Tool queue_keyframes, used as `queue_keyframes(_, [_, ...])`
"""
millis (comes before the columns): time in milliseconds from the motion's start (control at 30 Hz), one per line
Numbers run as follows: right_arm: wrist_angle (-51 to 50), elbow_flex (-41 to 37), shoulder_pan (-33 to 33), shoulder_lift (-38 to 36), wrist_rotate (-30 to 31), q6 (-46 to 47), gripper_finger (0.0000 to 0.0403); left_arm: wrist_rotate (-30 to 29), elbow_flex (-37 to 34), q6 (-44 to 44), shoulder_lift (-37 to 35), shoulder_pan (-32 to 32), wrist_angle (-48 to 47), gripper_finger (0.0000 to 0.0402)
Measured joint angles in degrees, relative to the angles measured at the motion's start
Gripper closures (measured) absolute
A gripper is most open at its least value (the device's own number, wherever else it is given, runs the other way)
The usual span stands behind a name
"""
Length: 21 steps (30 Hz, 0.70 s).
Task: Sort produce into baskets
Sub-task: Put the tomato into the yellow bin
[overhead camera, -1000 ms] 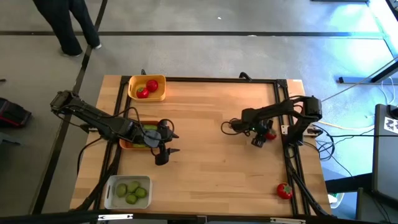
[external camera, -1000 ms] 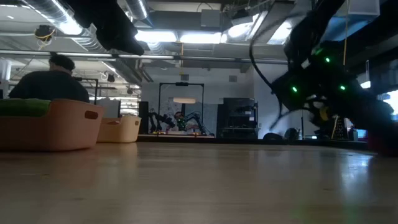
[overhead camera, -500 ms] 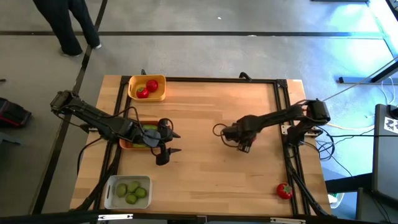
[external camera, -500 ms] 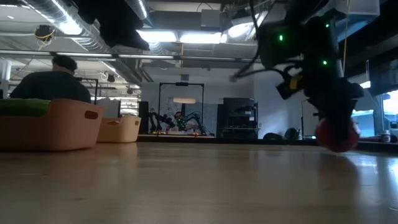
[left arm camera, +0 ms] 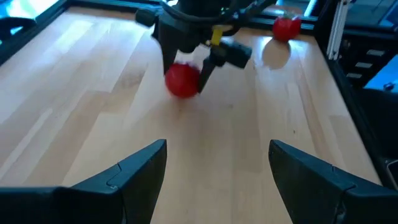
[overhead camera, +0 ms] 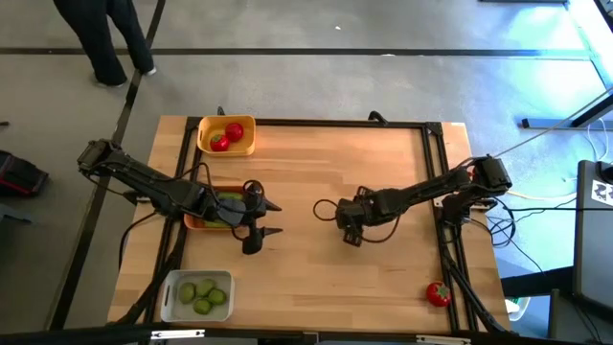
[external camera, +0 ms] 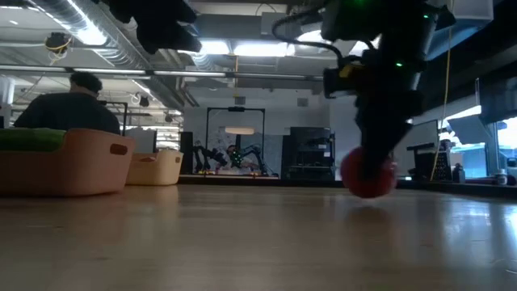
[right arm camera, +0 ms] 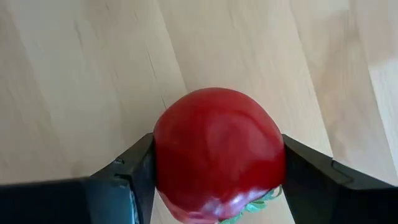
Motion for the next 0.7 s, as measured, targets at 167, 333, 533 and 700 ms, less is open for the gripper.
queue_keyframes(167, [6.19, 0.01, -0.04, -0.10, 0.99, -1.90, 0.0153, -0.52, 0.00, 1.72, 0.00, 0.00, 1.68, 0.0124])
queue_keyframes(333, [6.29, 4.30, -0.09, -0.20, 2.69, -5.71, 0.0153, -0.57, 0.02, 1.77, 0.00, 0.00, 2.44, 0.0124])
queue_keyframes(533, [6.53, 12.15, -0.09, -0.22, 2.98, -11.08, 0.0153, -0.65, 0.02, 1.64, 0.00, 0.03, 2.86, 0.0124])
queue_keyframes(700, [11.30, 14.82, -0.09, -0.28, 3.76, -14.24, 0.0153, -3.05, 0.02, 0.54, 0.00, 0.09, 4.61, 0.0118])
